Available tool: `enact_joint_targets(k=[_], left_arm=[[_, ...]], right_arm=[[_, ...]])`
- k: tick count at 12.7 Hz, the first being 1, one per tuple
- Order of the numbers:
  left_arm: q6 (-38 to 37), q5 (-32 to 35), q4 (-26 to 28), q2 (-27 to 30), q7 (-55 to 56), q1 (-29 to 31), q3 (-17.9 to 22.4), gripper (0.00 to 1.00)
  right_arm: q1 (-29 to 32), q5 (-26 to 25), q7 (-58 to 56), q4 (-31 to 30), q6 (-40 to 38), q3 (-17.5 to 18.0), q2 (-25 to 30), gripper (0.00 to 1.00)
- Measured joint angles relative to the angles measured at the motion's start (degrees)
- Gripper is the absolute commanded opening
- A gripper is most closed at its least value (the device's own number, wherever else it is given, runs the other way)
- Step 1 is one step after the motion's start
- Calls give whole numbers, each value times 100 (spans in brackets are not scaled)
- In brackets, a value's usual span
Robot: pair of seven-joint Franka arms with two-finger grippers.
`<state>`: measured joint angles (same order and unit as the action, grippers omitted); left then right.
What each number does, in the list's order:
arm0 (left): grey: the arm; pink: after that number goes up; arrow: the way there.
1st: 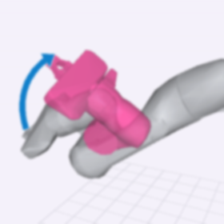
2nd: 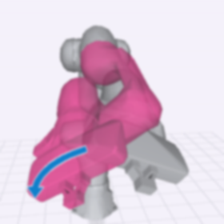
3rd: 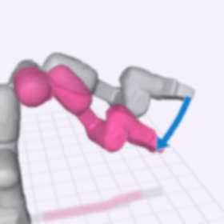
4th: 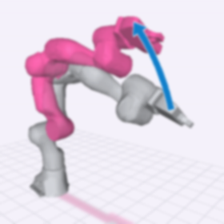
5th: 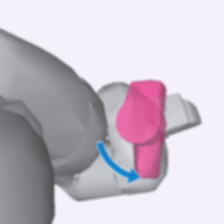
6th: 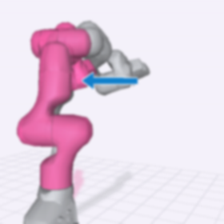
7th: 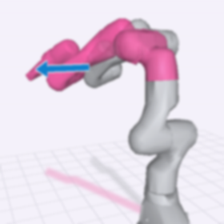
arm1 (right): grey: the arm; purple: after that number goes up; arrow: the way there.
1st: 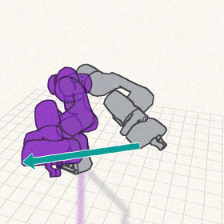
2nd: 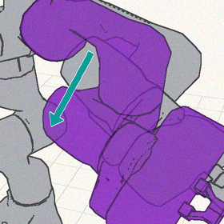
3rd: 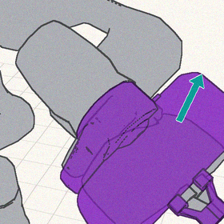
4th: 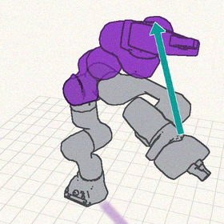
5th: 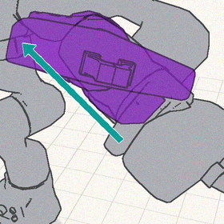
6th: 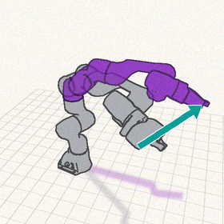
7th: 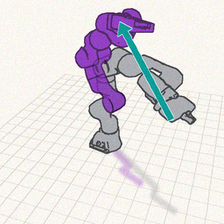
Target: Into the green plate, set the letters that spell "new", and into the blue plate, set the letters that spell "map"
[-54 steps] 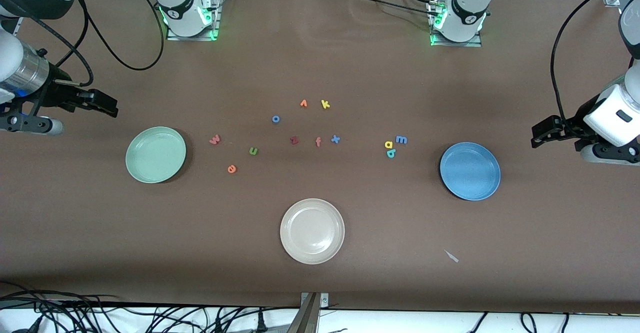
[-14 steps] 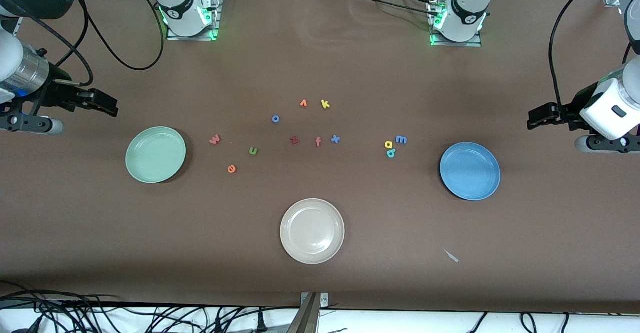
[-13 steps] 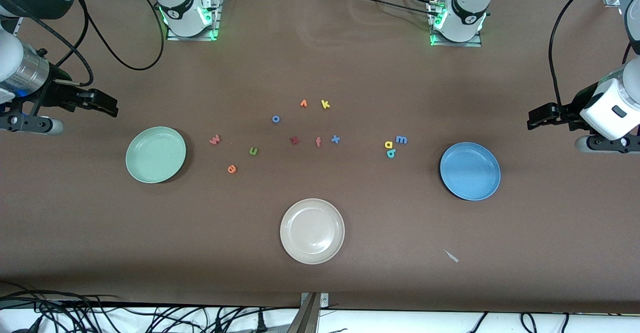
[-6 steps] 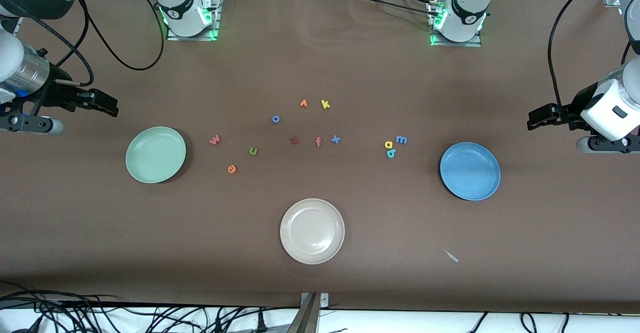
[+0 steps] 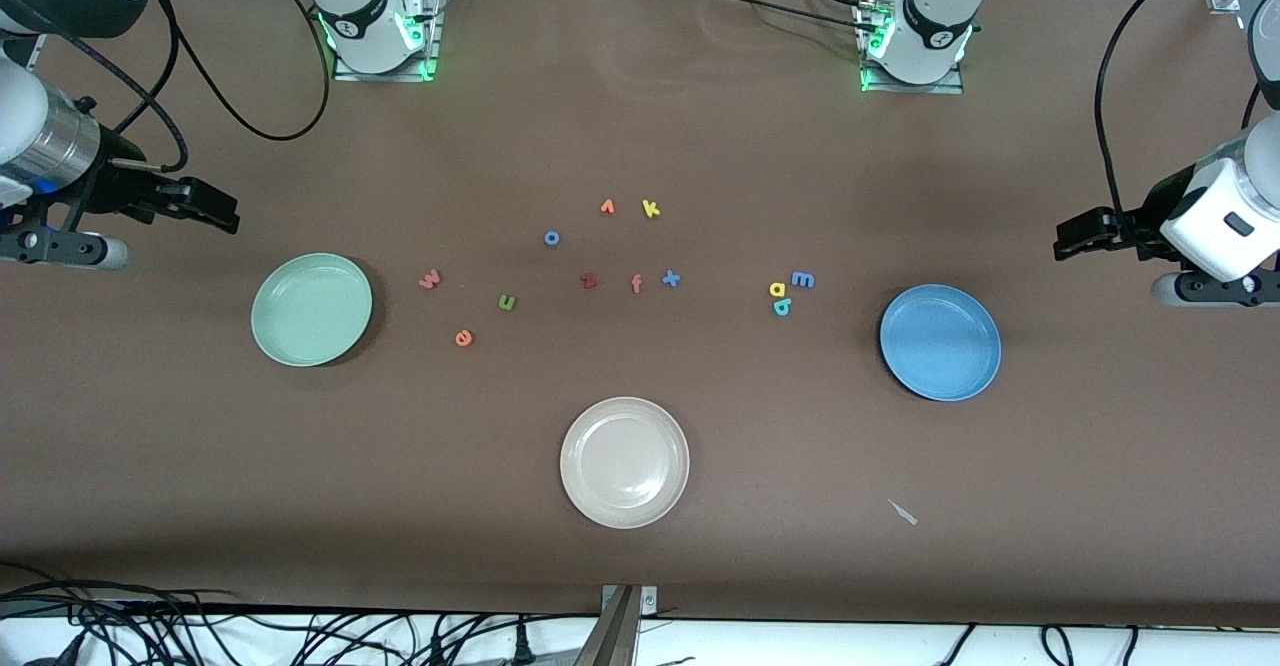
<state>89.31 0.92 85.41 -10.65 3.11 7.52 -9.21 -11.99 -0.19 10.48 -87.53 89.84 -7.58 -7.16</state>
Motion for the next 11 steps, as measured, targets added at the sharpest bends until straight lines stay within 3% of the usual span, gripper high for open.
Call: enact_joint_targets(k=[11], left_arm=[[0, 0, 0, 0, 3, -11, -4, 100]], right_arm=[[40, 1, 0, 0, 0, -67, 0, 100]])
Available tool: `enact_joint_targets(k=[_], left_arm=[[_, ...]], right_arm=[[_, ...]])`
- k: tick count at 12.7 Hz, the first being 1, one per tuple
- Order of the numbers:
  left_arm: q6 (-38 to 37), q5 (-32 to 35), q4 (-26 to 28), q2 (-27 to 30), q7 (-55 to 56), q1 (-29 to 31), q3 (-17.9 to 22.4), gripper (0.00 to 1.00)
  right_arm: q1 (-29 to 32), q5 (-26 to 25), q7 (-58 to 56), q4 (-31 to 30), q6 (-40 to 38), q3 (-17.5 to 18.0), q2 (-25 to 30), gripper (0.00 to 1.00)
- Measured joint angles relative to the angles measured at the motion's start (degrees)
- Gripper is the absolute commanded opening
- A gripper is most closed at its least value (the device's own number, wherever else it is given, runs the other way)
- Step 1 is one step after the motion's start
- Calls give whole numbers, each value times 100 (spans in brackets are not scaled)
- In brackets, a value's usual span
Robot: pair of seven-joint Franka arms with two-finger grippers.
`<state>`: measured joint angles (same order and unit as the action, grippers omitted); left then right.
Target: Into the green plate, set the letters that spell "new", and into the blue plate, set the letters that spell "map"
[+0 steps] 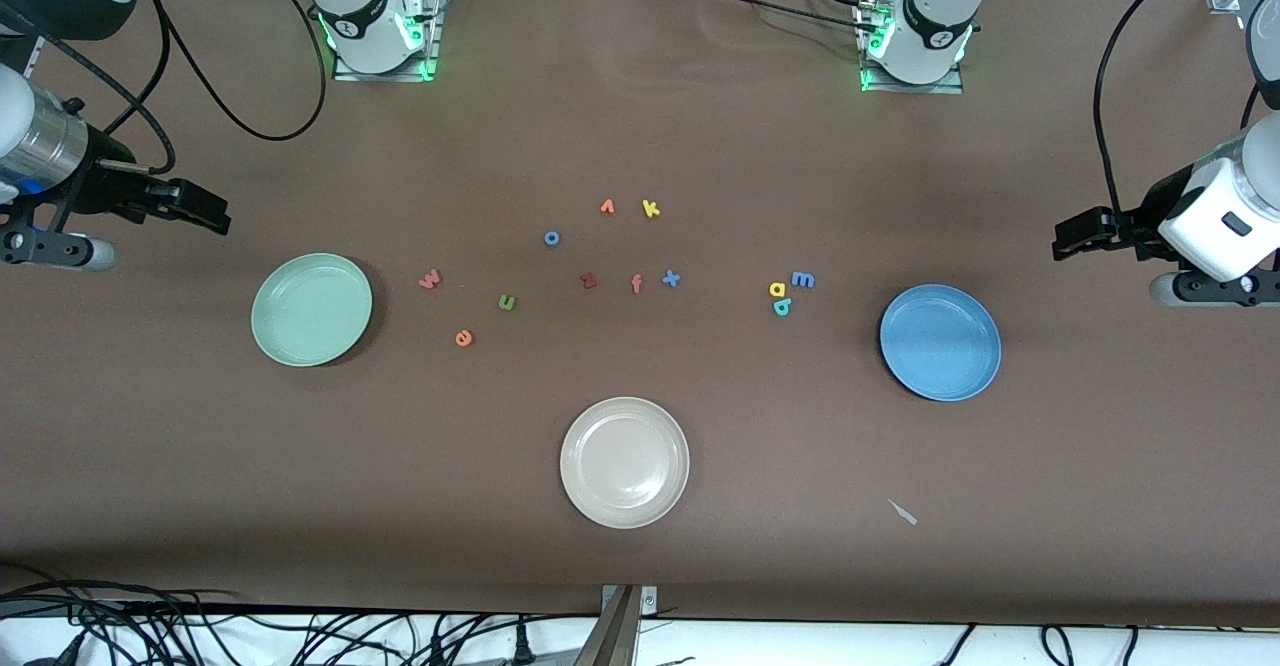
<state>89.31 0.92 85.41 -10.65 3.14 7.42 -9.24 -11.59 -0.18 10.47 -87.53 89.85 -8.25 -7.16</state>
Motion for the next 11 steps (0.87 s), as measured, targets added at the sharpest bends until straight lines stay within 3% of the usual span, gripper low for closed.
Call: enact_joint_targets(k=[8, 11], left_arm=[[0, 0, 1, -13, 50, -52, -28, 100], [14, 0, 14, -87, 770, -359, -85, 100]], right_arm=[[-2, 12, 0, 0, 0, -2, 0, 100], [-7, 18, 0, 0, 0, 4, 0, 100]])
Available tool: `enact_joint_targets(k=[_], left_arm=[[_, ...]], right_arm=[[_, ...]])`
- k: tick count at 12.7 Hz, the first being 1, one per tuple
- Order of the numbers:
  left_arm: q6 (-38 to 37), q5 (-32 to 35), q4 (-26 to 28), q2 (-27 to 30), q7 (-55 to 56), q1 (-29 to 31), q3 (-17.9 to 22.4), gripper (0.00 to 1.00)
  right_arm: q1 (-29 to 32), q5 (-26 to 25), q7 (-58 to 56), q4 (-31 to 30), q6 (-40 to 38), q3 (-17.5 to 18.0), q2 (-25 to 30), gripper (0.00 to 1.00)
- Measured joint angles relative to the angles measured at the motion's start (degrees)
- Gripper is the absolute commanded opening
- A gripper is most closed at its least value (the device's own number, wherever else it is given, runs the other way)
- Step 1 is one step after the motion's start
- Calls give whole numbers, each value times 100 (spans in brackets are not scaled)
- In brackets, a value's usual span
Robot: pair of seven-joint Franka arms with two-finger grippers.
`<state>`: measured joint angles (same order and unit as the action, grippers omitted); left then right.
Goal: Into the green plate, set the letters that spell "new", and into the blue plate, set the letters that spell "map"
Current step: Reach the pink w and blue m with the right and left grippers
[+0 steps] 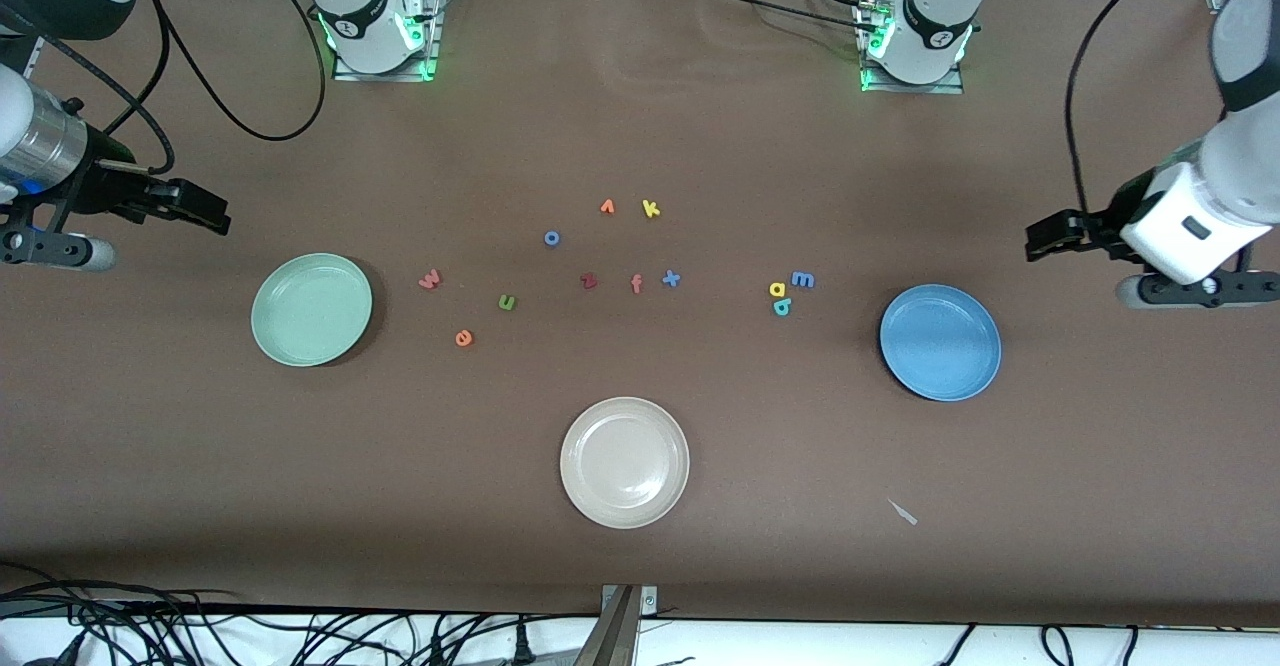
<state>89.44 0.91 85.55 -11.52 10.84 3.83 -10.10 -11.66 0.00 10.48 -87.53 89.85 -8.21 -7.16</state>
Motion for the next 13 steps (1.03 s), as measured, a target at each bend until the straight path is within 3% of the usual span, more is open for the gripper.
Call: enact_joint_targets(k=[5, 7, 13], left_arm=[[331, -31, 82, -392, 1733, -678, -68, 100], [795, -206, 270, -521, 2380, -783, -72, 100], [2419, -233, 1576, -579, 4589, -866, -346, 100]], right_arm=[[-2, 13, 0, 0, 0, 2, 0, 100], [-2, 13, 0, 0, 0, 3, 0, 100], [-154, 20, -9, -38, 61, 64, -312, 100]])
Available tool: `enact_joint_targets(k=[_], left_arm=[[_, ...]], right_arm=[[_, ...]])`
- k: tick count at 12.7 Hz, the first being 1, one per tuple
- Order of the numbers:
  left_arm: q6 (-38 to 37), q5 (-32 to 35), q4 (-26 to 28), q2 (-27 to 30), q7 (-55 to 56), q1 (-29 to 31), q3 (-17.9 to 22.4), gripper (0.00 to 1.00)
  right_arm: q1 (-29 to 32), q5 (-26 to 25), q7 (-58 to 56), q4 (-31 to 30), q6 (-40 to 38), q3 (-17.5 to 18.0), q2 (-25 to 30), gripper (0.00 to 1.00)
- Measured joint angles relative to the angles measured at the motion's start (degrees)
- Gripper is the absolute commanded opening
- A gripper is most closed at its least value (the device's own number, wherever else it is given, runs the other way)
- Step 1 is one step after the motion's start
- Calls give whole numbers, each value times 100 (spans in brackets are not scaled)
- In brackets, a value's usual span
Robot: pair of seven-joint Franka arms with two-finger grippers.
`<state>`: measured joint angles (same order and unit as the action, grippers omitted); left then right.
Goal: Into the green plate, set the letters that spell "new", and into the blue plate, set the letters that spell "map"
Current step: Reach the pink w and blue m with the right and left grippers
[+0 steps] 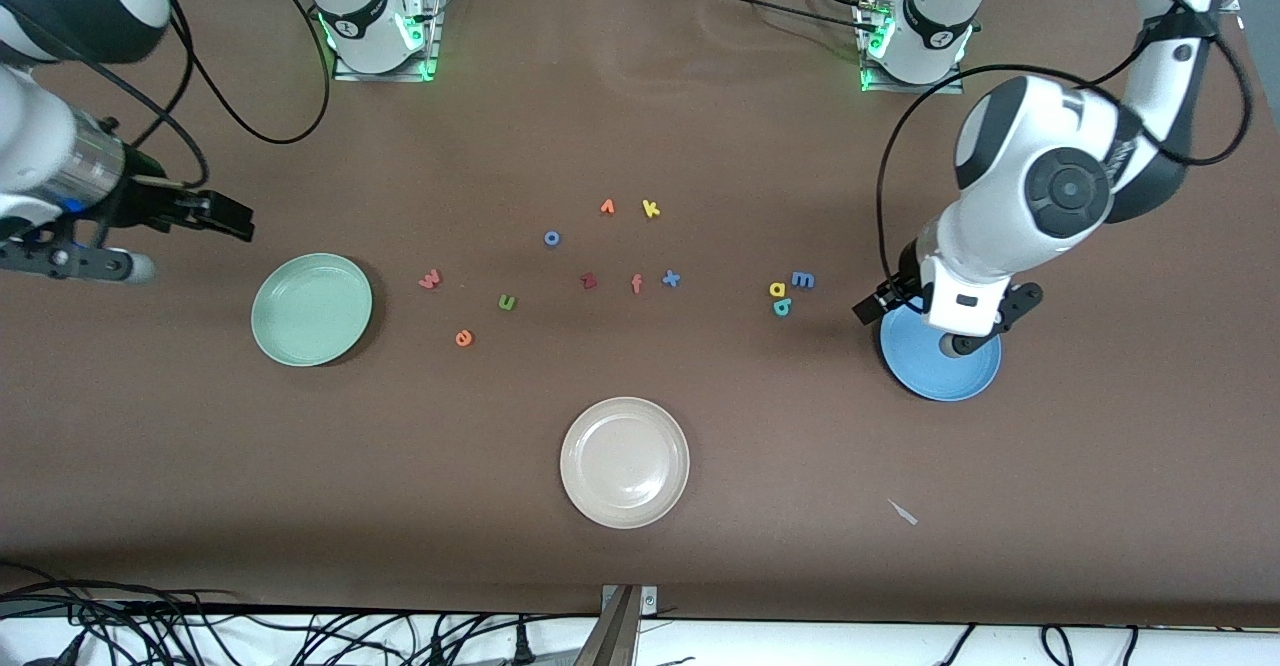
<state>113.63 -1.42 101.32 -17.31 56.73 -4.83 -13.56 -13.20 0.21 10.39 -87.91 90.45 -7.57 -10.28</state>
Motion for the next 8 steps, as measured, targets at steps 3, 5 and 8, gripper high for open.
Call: enact_joint_targets(k=[3, 5, 8], left_arm=[[1114, 0, 816, -4, 1163, -35, -107, 94], [1681, 0, 1249, -4, 1964, -51, -176, 92], [2253, 0, 1774, -3, 2791, -58, -336, 78]], right_arm=[[-56, 62, 3, -42, 54, 9, -587, 100], [-59, 418, 13, -53, 92, 8, -894, 100], [-80, 597, 318, -210, 487, 10, -1019, 100]])
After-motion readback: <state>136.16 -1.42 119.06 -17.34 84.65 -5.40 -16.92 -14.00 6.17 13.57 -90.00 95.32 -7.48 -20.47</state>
